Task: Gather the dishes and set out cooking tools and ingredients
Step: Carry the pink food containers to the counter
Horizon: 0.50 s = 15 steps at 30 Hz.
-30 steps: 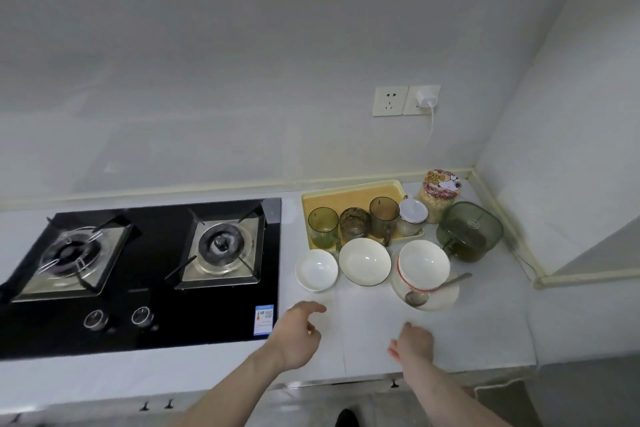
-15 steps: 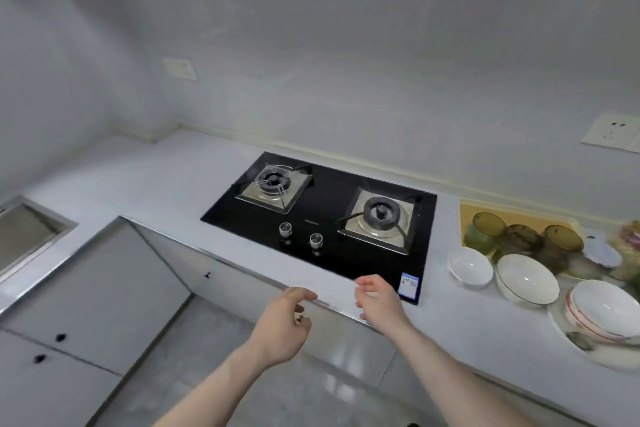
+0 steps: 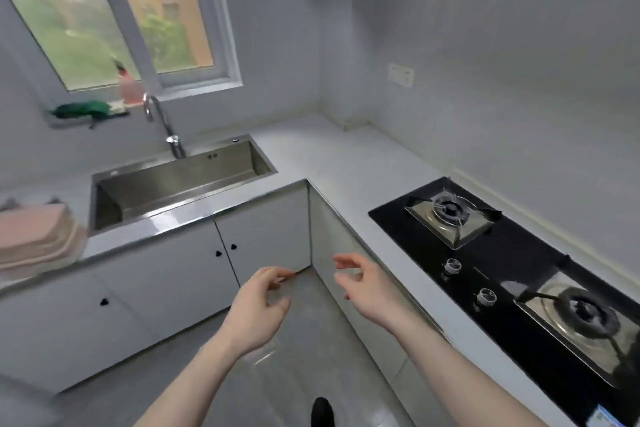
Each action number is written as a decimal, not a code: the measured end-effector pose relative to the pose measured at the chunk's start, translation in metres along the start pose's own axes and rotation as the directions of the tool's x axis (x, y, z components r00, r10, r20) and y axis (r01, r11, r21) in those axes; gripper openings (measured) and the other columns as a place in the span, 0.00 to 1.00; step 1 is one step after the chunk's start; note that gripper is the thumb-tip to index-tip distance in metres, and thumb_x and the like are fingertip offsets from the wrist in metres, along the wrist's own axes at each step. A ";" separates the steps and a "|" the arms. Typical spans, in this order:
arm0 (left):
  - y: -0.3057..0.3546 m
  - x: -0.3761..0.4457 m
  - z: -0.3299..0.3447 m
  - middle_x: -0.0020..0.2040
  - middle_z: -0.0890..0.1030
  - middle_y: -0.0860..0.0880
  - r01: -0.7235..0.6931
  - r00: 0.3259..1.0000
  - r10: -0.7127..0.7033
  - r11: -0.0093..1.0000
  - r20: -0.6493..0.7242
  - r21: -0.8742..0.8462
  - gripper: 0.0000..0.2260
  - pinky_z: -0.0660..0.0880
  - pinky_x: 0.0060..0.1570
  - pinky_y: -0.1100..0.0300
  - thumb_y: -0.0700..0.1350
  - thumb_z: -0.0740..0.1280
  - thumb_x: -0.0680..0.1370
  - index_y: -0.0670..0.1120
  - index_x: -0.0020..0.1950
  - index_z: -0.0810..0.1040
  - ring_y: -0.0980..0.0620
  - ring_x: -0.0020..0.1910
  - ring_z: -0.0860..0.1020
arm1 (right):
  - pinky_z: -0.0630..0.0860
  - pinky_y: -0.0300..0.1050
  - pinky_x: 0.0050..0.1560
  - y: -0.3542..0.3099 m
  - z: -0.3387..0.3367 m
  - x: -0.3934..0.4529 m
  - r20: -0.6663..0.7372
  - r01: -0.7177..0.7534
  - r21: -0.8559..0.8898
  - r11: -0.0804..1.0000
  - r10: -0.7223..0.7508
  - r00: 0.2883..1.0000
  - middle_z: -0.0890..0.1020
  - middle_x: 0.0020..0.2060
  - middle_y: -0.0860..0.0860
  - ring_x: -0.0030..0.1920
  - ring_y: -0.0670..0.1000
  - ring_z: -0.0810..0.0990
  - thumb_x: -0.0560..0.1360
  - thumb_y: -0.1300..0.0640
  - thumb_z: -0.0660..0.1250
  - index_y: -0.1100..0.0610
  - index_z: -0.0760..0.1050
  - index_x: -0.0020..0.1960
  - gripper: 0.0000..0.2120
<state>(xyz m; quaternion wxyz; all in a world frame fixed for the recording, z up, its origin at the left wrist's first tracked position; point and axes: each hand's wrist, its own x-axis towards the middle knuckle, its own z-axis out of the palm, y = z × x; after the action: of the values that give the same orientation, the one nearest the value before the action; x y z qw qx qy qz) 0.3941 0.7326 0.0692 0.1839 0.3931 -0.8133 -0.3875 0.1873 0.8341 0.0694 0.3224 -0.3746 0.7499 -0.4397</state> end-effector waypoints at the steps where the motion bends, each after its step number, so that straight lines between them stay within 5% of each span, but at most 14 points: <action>1: -0.009 0.000 -0.014 0.59 0.76 0.63 0.026 0.999 -0.026 1.000 -0.032 -0.014 0.18 0.69 0.53 0.77 0.38 0.67 0.76 0.56 0.61 0.78 0.69 0.56 0.75 | 0.80 0.50 0.58 -0.011 0.013 0.010 0.036 0.023 0.005 1.000 -0.023 0.999 0.82 0.55 0.40 0.42 0.42 0.80 0.77 0.56 0.69 0.47 0.79 0.62 0.14; 8: -0.073 0.011 -0.097 0.60 0.76 0.65 0.198 0.962 -0.202 0.979 -0.184 -0.041 0.18 0.72 0.58 0.64 0.40 0.67 0.77 0.60 0.61 0.77 0.65 0.59 0.75 | 0.81 0.52 0.58 -0.067 0.102 0.088 0.252 0.120 0.039 0.992 -0.126 0.960 0.82 0.56 0.38 0.43 0.41 0.81 0.77 0.53 0.69 0.43 0.78 0.61 0.14; 15: -0.126 0.061 -0.177 0.60 0.77 0.64 0.305 0.905 -0.312 0.950 -0.289 -0.071 0.17 0.72 0.57 0.63 0.41 0.68 0.77 0.61 0.60 0.77 0.65 0.59 0.75 | 0.82 0.52 0.55 -0.125 0.183 0.180 0.400 0.147 0.070 0.987 -0.163 0.902 0.82 0.54 0.37 0.45 0.49 0.83 0.76 0.51 0.69 0.40 0.78 0.59 0.13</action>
<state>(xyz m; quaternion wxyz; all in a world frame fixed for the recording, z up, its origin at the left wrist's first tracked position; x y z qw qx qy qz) 0.5260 0.5499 0.0835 0.2449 0.5683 -0.6993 -0.3579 0.2785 0.5637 0.0801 0.4416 -0.5096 0.6265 -0.3909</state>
